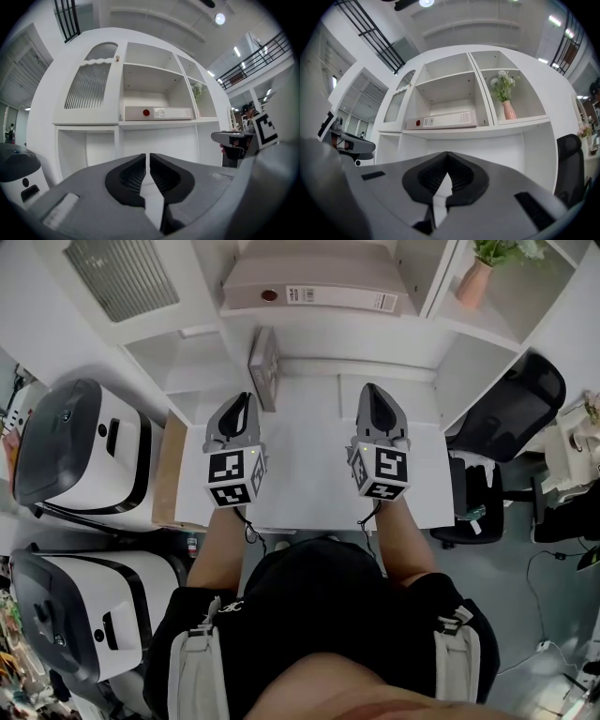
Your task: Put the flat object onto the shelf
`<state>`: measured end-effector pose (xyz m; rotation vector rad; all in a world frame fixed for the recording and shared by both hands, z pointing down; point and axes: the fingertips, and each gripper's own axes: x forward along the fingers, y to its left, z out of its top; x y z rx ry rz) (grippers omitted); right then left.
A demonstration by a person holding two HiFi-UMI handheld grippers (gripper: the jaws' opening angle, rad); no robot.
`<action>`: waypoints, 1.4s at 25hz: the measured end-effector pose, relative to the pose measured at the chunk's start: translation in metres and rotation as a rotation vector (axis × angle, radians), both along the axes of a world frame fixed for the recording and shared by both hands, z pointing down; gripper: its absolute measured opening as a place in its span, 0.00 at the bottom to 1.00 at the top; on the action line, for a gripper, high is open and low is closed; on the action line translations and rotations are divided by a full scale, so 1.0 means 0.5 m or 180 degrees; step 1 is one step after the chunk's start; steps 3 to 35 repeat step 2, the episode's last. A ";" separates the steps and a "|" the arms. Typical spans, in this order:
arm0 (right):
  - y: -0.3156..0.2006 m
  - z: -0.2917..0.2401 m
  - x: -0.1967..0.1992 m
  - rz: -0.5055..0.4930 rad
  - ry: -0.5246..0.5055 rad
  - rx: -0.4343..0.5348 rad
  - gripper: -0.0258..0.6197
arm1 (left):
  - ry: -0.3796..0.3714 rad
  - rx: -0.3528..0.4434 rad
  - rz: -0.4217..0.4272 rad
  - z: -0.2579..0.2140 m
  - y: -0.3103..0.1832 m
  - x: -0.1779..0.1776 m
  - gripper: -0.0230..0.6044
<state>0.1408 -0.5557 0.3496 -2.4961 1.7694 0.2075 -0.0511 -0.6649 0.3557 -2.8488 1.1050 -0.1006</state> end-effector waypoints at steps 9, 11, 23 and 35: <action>0.001 0.007 0.002 -0.0018 -0.0080 -0.0017 0.04 | 0.0008 -0.0024 -0.0001 0.002 -0.001 -0.002 0.10; 0.001 0.007 0.002 -0.0018 -0.0080 -0.0017 0.04 | 0.0008 -0.0024 -0.0001 0.002 -0.001 -0.002 0.10; 0.001 0.007 0.002 -0.0018 -0.0080 -0.0017 0.04 | 0.0008 -0.0024 -0.0001 0.002 -0.001 -0.002 0.10; 0.001 0.007 0.002 -0.0018 -0.0080 -0.0017 0.04 | 0.0008 -0.0024 -0.0001 0.002 -0.001 -0.002 0.10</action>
